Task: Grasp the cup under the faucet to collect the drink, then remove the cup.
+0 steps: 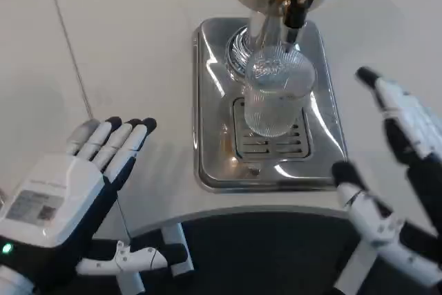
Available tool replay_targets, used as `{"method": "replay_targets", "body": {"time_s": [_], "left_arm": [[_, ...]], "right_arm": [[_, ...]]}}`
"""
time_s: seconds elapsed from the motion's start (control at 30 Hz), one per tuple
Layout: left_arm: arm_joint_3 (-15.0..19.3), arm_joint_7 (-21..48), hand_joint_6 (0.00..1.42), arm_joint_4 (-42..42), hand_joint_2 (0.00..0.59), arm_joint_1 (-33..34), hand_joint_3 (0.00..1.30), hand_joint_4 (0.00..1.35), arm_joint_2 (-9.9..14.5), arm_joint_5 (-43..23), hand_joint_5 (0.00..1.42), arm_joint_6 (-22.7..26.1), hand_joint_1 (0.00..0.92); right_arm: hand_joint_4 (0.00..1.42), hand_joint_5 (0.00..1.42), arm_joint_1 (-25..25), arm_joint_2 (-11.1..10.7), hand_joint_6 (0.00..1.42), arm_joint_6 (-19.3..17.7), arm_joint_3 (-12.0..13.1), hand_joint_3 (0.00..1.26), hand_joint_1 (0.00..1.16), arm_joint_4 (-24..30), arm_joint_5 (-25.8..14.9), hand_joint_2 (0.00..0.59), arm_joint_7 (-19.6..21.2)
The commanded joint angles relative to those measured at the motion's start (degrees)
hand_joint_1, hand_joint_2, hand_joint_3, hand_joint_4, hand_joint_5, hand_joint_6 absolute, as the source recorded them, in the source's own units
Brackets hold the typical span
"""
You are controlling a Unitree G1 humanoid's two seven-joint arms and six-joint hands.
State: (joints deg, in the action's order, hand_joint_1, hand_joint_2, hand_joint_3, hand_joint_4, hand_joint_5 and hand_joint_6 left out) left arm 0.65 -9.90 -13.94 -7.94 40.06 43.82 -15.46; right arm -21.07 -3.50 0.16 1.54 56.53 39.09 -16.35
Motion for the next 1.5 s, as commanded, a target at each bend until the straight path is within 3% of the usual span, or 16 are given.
{"method": "replay_targets", "body": {"time_s": [0.03, 0.27, 0.6, 1.13, 1.5], "left_arm": [[0.4, 1.5, 0.00, -3.4, 0.008, -3.5, 0.00, 0.00, -2.1, 0.3, 0.00, 0.5, 0.000], [1.0, 2.2, 0.00, -5.2, 0.011, -7.2, 0.00, 0.00, -3.7, 0.6, 0.00, -0.1, 0.000], [1.3, 2.6, 0.00, -6.2, 0.019, -10.3, 0.00, 0.00, -5.1, 0.2, 0.00, -0.3, 0.000], [1.8, 2.9, 0.00, -6.0, 0.028, -11.6, 0.00, 0.00, -6.5, -0.4, 0.00, -0.1, 0.000], [1.6, 2.0, 0.00, -5.8, 0.033, -11.6, 0.00, 0.00, -8.0, 0.7, 0.00, -0.6, 0.000]], "right_arm": [[0.00, 0.00, 2.4, 3.0, 0.00, 4.7, -0.7, 0.00, 0.27, -1.3, -3.3, 0.521, 1.3], [0.00, 0.00, 10.4, 3.4, 0.00, 11.9, 0.0, 0.00, 0.28, -2.0, -6.4, 0.520, 0.8], [0.00, 0.00, 21.8, 0.5, 0.00, 19.2, 1.3, 0.00, 0.29, -3.1, -9.2, 0.519, 0.9], [0.00, 0.00, 38.1, -1.1, 0.00, 21.2, -0.6, 0.00, 0.32, -14.3, -12.3, 0.525, 4.8], [0.00, 0.00, 44.5, 0.6, 0.00, 21.9, -4.9, 0.00, 0.35, -17.2, -14.7, 0.511, 6.2]]}}
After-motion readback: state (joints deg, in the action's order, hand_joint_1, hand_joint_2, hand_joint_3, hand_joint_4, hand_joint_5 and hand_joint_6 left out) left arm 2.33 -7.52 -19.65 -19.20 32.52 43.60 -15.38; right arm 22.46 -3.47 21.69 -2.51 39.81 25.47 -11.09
